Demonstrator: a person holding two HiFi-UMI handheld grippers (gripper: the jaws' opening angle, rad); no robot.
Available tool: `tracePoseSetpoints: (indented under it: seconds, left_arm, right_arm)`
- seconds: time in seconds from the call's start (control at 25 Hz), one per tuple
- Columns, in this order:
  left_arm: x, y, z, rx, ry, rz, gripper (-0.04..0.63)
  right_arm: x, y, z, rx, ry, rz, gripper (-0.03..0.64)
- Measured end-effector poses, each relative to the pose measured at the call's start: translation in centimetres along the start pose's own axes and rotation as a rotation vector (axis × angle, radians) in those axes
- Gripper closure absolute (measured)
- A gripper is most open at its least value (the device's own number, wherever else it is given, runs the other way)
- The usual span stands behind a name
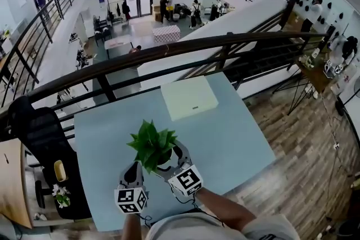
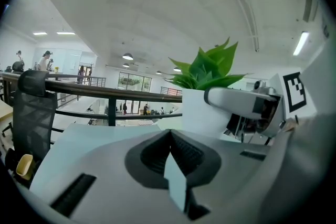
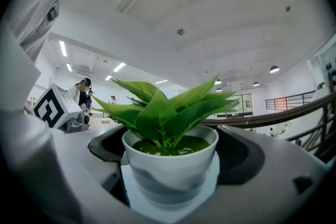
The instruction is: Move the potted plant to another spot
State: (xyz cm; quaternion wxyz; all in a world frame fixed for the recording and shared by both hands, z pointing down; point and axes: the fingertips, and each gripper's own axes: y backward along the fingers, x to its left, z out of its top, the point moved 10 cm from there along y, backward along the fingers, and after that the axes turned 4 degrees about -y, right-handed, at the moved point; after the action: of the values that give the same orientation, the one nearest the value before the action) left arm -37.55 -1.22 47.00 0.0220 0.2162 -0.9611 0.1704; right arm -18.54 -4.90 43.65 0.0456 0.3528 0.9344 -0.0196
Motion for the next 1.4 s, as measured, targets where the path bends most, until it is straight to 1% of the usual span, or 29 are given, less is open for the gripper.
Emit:
tracePoseSetpoints:
  seconds: [0.16,0.24,0.44,0.56,0.64,0.8,0.88,1.0,1.12,1.2,1.4]
  left_arm:
    - [-3.6,-1.2,-0.1,0.008,0.006,-0.044,0.583]
    - [-5.2,-1.9,-0.2,0.017,-0.006,-0.061,0.583]
    - [-8.7,-3.0,-0.2,0.033,-0.035,-0.072,0.583]
    - [-11.0,-3.3,-0.7,0.046,-0.037,-0.089,0.583]
    - [-12.3,-3.5,-1.1,0.056,-0.044,-0.102,0.583]
    - [-13.8,-4.5,-1.7,0.074,-0.057,-0.134,0.583]
    - [-14.2,-4.9,-1.7,0.077,-0.071,-0.152,0.583]
    - [-14.7,-5.8,-1.2,0.075,-0.100,-0.190,0.583]
    - [-14.5,-6.5,0.0,0.053,-0.124,-0.225,0.583]
    - [-14.3,-7.0,1.0,0.035,-0.129,-0.251,0.583]
    - [-15.3,-8.0,2.8,-0.012,-0.136,-0.354,0.583]
  right_arm:
    - [-1.7,3.1,0.9,-0.021,-0.009,0.004,0.092]
    - [-2.5,4.6,1.0,-0.028,-0.006,-0.001,0.092]
    - [-4.4,8.1,0.8,-0.045,-0.023,-0.015,0.092]
    - [-5.2,10.3,0.7,-0.039,-0.025,-0.019,0.092]
    - [-5.6,11.7,0.7,-0.026,-0.008,-0.021,0.092]
    - [-6.8,13.6,0.2,-0.014,0.006,-0.045,0.092]
    - [-7.3,14.6,0.4,-0.002,0.018,-0.069,0.092]
    - [-8.2,16.0,0.1,-0.014,0.005,-0.136,0.092]
    - [-8.9,16.5,-0.1,-0.043,-0.031,-0.208,0.092]
    - [-8.9,16.8,0.5,-0.046,-0.025,-0.248,0.092]
    - [-8.9,17.9,1.5,-0.035,0.006,-0.345,0.092]
